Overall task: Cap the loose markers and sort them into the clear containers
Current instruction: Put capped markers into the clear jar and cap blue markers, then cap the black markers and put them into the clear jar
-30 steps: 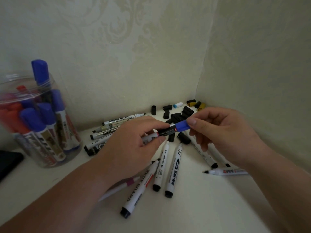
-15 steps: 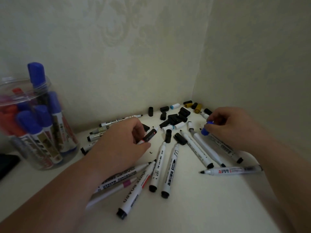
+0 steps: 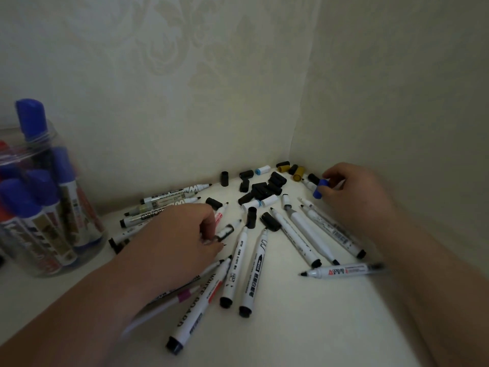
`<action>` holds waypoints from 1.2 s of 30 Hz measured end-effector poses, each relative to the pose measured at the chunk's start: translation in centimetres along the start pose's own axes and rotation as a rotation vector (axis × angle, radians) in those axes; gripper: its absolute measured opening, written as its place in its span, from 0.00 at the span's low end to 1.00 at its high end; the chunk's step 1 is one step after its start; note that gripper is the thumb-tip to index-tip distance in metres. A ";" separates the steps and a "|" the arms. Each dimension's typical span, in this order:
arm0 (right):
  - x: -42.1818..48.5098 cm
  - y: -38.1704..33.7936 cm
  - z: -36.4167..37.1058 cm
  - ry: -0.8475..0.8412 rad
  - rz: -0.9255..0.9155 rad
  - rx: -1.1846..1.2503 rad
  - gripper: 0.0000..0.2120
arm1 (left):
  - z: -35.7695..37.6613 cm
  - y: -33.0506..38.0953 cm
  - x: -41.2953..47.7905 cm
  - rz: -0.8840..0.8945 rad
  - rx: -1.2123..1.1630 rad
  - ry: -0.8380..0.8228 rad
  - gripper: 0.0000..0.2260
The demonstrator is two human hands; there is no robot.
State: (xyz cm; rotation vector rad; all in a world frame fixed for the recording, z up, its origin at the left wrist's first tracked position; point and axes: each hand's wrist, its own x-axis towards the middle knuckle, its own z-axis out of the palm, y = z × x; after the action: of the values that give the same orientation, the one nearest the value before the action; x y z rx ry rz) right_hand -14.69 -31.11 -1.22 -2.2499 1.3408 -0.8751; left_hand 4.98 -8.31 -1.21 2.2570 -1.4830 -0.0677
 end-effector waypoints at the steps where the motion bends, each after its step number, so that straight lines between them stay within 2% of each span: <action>1: 0.0 -0.1 0.3 -0.013 -0.004 -0.020 0.07 | 0.0 0.0 0.0 0.003 0.009 0.002 0.10; 6: 0.3 -0.1 1.4 -0.072 -0.027 -0.101 0.12 | 0.1 -0.4 0.0 0.009 0.003 0.007 0.10; 10: 0.0 -0.4 0.9 -0.051 -0.034 -0.064 0.16 | -1.0 0.1 0.0 -0.049 -0.096 0.114 0.09; 13: -0.5 -1.5 -0.6 -0.030 -0.063 -0.083 0.09 | -3.1 -0.6 0.4 -0.113 -0.200 0.307 0.09; 15: -1.2 -2.4 -1.6 -0.085 -0.115 -0.130 0.04 | -5.2 -1.6 0.4 -0.118 -0.335 0.394 0.10; 17: -2.3 -3.6 -2.4 -0.230 -0.169 -0.135 0.07 | -7.1 -2.3 -0.2 -0.117 -0.335 0.270 0.10; 21: -4.7 -5.6 -3.0 -0.615 -0.269 -0.280 0.11 | -9.0 -2.6 -1.7 -0.034 0.094 -0.382 0.13; 23: -5.4 -6.0 -3.2 -0.749 -0.300 -0.335 0.12 | -8.2 -2.9 -2.8 0.006 0.254 -0.560 0.18; 25: -5.9 -6.2 -3.6 -0.811 -0.312 -0.399 0.14 | -7.0 -3.2 -3.8 0.045 0.335 -0.582 0.21; 27: -6.1 -6.2 -4.1 -0.840 -0.321 -0.460 0.16 | -6.0 -3.5 -4.4 0.042 0.292 -0.540 0.19; 32: -5.8 -5.1 -5.3 -0.823 -0.313 -0.546 0.14 | -4.4 -3.1 -4.0 0.107 0.217 -0.442 0.13; 36: -5.3 -4.6 -5.2 -0.809 -0.259 -0.564 0.06 | -3.3 -1.8 -2.7 0.145 0.191 -0.397 0.13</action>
State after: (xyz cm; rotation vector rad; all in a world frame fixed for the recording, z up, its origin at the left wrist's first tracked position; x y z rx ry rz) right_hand -17.14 -24.28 3.67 -2.7538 0.9721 0.4249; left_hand 6.30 -4.24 0.56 2.3741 -1.9261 -0.3631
